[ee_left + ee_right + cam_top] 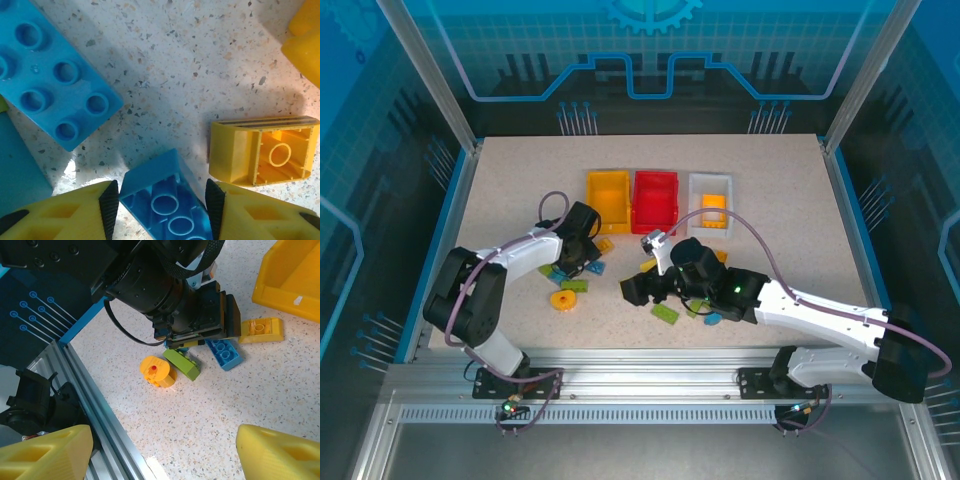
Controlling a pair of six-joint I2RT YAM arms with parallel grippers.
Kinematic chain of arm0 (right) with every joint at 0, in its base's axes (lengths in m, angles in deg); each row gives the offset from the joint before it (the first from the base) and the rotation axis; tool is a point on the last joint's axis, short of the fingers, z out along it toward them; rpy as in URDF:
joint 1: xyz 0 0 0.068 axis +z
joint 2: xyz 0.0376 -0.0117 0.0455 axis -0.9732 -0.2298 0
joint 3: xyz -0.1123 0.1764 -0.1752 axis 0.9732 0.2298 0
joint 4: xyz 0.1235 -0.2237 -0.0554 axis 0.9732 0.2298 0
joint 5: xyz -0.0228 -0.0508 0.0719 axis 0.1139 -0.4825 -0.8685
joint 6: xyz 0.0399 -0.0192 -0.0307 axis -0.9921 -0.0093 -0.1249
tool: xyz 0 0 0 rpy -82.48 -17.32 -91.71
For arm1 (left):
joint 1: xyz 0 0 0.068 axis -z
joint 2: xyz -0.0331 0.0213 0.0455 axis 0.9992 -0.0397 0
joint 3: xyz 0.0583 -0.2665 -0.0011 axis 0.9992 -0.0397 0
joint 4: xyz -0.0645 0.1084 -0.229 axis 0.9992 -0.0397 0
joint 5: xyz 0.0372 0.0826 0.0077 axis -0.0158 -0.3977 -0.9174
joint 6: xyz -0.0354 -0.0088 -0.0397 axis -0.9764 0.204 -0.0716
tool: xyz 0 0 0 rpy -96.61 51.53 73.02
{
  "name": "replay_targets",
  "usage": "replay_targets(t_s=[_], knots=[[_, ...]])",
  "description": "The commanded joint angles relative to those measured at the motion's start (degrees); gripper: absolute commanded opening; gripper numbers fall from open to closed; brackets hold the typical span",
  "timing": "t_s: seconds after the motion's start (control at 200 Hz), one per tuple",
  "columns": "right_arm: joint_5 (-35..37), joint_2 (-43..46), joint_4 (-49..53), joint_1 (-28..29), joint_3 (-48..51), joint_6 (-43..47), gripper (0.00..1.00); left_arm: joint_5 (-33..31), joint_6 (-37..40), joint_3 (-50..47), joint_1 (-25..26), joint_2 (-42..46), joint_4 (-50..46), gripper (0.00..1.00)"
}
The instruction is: Sort the legos into containers by color
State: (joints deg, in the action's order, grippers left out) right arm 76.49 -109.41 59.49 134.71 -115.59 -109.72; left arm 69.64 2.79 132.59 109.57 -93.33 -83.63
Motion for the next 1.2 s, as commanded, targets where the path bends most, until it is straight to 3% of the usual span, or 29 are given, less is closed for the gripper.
replay_targets(t_s=[0.0, 0.125, 0.295, 0.39, 0.63, 0.835, 1.015, 1.19], knots=[[1.4, -0.1, -1.8, 0.7, 1.1, -1.1, 0.77, 0.3, -1.1, -1.4, -0.4, -0.8, 0.1, 0.51], [1.4, -0.6, -1.7, 0.5, 0.8, -1.3, 0.77, 0.5, -1.3, -2.2, -0.4, -1.1, 1.1, 0.52], [1.5, -1.2, -1.7, 0.4, 1.1, -2.0, 0.77, 2.0, -1.4, -1.8, -0.3, -1.7, 0.8, 0.64], [1.7, -1.3, -1.9, 0.4, 1.4, -2.5, 0.77, 2.3, -2.0, -1.7, 0.2, -1.5, 0.8, 0.65], [2.2, -0.9, -1.4, 0.0, 1.4, -3.0, 0.75, 2.4, -3.0, -1.3, 1.5, -3.4, 1.7, 0.53], [3.0, 0.9, -1.0, -0.2, 2.2, -3.2, 0.75, 0.4, -2.5, -2.0, 1.6, -0.6, 2.1, 0.3], [6.4, 4.7, -1.7, -0.5, 3.7, -3.3, 0.73, -3.3, 4.1, 3.9, 2.5, 4.5, -3.3, 0.28], [9.5, 8.1, -7.1, -3.1, 6.3, -5.4, 0.74, -3.8, 15.5, 15.0, 3.0, 0.8, -6.1, 0.29]])
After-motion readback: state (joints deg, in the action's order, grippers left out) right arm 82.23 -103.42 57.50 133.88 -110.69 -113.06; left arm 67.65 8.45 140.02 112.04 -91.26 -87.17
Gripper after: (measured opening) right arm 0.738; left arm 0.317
